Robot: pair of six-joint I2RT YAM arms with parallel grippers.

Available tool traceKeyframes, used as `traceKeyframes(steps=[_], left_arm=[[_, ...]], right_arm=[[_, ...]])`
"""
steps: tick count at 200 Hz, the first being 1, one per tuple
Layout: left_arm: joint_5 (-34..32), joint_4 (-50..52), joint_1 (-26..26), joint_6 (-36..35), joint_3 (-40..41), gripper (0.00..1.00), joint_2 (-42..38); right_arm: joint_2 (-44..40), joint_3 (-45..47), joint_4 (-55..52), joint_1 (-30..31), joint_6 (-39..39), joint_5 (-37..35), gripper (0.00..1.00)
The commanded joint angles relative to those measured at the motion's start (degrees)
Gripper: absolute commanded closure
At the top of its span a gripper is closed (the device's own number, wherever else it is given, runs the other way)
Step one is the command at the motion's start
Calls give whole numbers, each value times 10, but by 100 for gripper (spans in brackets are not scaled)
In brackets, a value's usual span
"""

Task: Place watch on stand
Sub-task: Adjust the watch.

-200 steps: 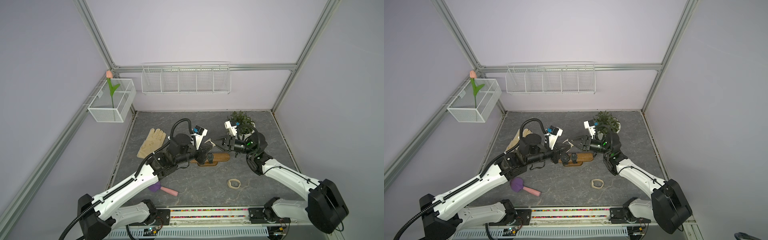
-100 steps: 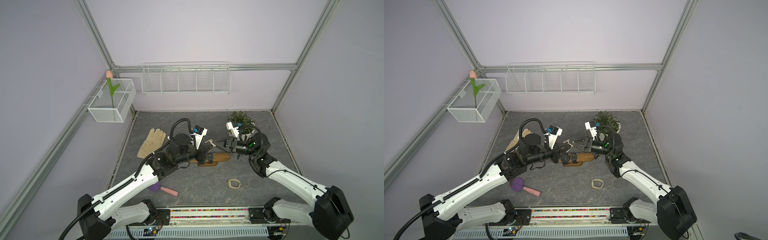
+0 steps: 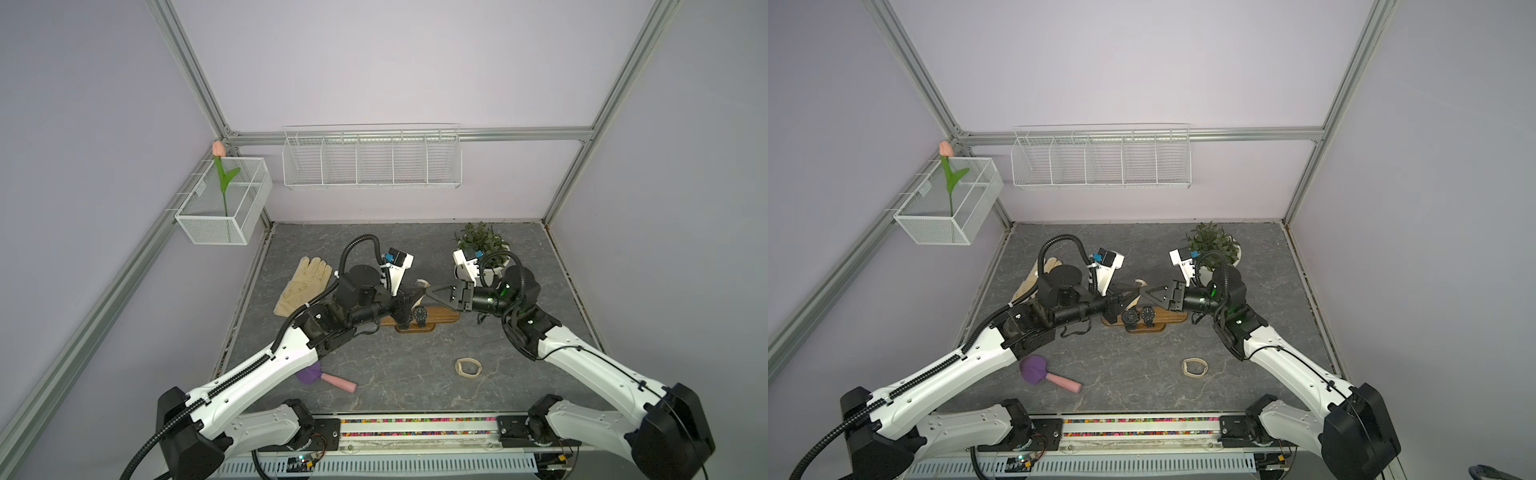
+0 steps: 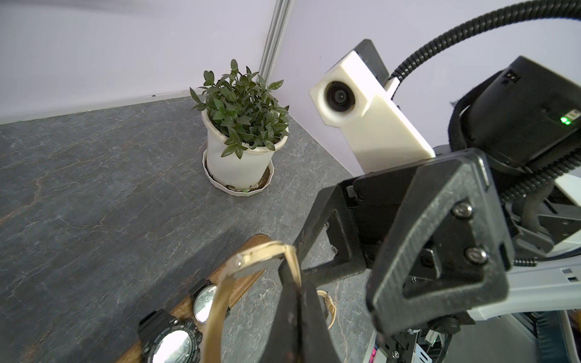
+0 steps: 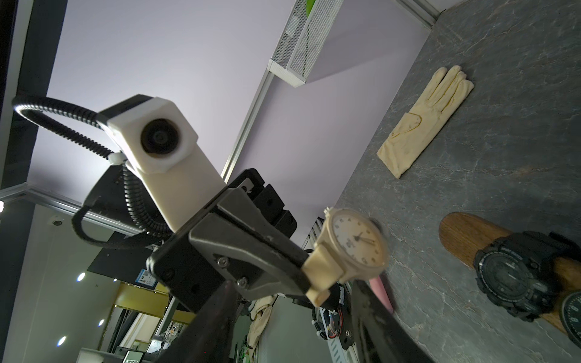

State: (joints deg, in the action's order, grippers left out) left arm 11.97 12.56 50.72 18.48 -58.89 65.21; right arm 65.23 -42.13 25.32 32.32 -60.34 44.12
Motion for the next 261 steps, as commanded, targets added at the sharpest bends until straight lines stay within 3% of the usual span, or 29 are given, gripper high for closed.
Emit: traceKeyframes(steps=[1, 89, 125, 221, 261], left_arm=[[11, -19, -3, 11, 5, 100, 2], [22, -24, -2, 15, 21, 100, -5], [21, -24, -2, 12, 20, 100, -4], [28, -30, -3, 14, 12, 100, 1], [33, -33, -3, 18, 11, 100, 3]], right_arm=[[9, -13, 0, 4, 7, -10, 40], [18, -28, 22, -2, 0, -31, 60], [35, -30, 71, 0, -35, -14, 62], [23, -43, -2, 0, 16, -18, 93], [17, -42, -6, 0, 39, -11, 93]])
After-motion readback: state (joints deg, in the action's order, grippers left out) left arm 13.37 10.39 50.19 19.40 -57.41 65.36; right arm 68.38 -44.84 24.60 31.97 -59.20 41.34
